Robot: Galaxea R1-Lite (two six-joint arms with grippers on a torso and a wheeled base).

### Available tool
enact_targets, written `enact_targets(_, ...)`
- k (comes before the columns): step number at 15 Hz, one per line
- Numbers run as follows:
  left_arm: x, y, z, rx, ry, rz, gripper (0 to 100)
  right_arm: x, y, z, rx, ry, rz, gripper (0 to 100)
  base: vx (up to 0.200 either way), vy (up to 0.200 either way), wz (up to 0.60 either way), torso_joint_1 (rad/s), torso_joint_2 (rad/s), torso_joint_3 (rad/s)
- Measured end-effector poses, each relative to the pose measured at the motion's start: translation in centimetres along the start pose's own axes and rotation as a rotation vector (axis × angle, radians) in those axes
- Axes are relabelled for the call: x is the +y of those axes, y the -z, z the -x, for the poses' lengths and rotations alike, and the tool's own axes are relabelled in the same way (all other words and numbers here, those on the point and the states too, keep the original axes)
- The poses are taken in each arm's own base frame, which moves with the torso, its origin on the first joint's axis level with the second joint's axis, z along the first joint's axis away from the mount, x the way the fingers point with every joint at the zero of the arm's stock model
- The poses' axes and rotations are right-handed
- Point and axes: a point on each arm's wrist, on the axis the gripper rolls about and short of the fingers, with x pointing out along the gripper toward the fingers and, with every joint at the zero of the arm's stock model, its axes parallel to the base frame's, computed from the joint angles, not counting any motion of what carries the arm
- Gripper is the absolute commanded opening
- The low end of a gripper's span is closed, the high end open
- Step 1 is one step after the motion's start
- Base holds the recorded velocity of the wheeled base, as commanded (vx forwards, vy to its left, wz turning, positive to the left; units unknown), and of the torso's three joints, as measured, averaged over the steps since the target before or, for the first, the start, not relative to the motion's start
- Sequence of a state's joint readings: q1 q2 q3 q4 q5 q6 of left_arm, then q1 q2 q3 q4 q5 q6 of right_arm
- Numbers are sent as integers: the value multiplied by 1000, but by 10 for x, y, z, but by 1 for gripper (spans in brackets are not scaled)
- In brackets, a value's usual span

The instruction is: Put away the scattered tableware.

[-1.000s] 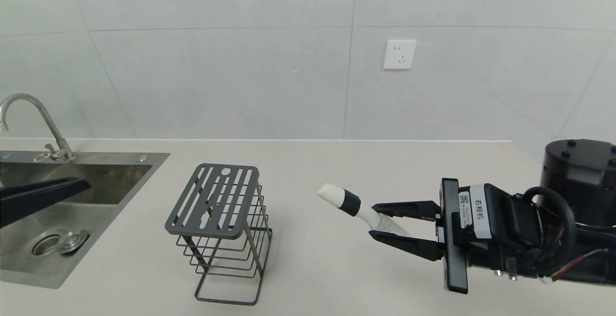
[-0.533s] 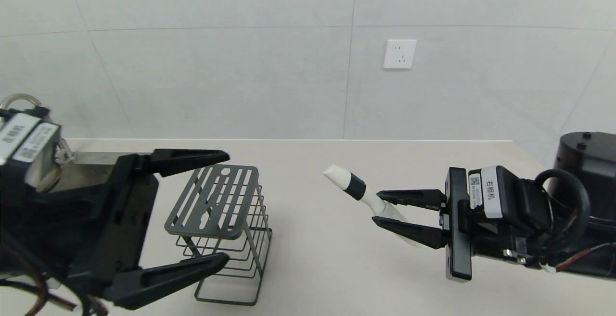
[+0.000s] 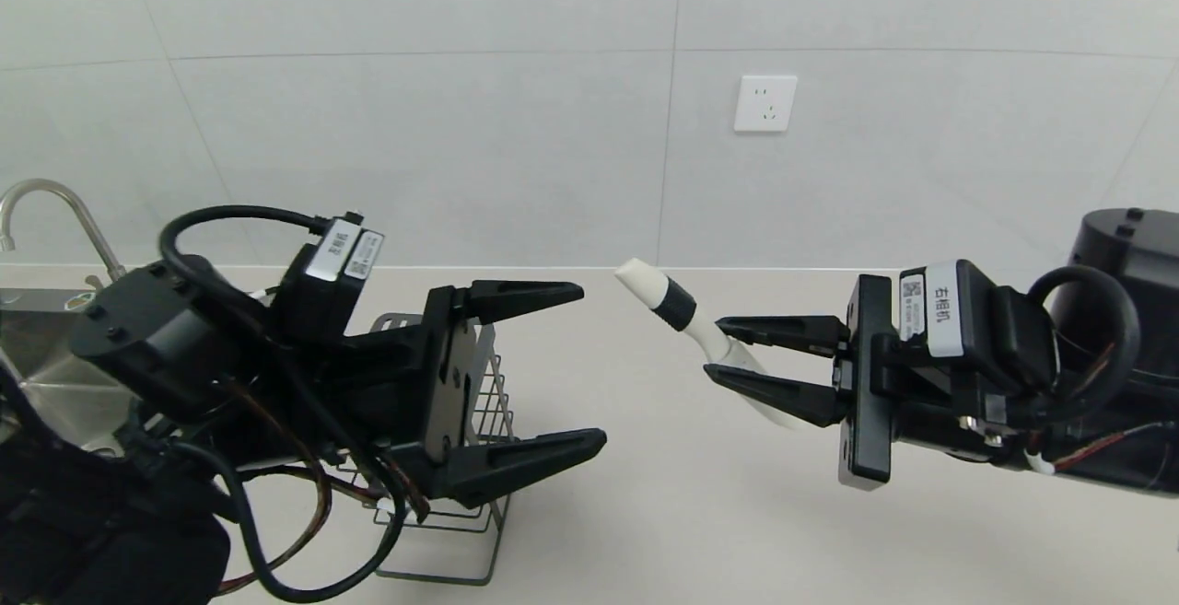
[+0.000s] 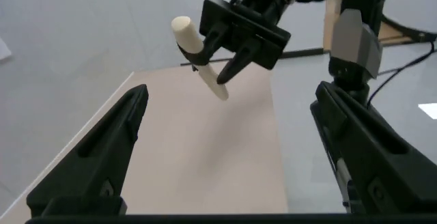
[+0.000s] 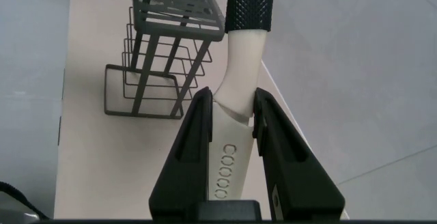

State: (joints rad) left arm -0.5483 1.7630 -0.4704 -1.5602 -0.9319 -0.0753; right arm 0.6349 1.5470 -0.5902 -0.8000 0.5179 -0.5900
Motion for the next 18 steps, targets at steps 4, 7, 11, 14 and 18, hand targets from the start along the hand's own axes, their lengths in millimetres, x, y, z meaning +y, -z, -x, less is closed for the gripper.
enact_targets(4, 9, 16, -17, 9, -4, 51, 100, -4, -1, -4, -8, 6, 5, 0, 0, 0, 0, 0, 0, 0)
enact_targets(7, 23, 13, -33, -34, -36, 51, 100, -5, -2, -6, -17, 10, 11, 0, 0, 0, 0, 0, 0, 0)
enact_targets(11, 34, 9, -49, -74, -41, 35, 100, -6, -3, -6, -24, 14, 16, 0, 0, 0, 0, 0, 0, 0)
enact_targets(14, 39, 5, -61, -105, -35, 26, 100, -7, -4, -6, -29, 18, 19, 0, 0, 0, 0, 0, 0, 0)
enact_targets(18, 43, -5, -73, -152, -35, -6, 100, -9, -6, -7, -37, 27, 26, 0, 0, 0, 0, 0, 0, 0)
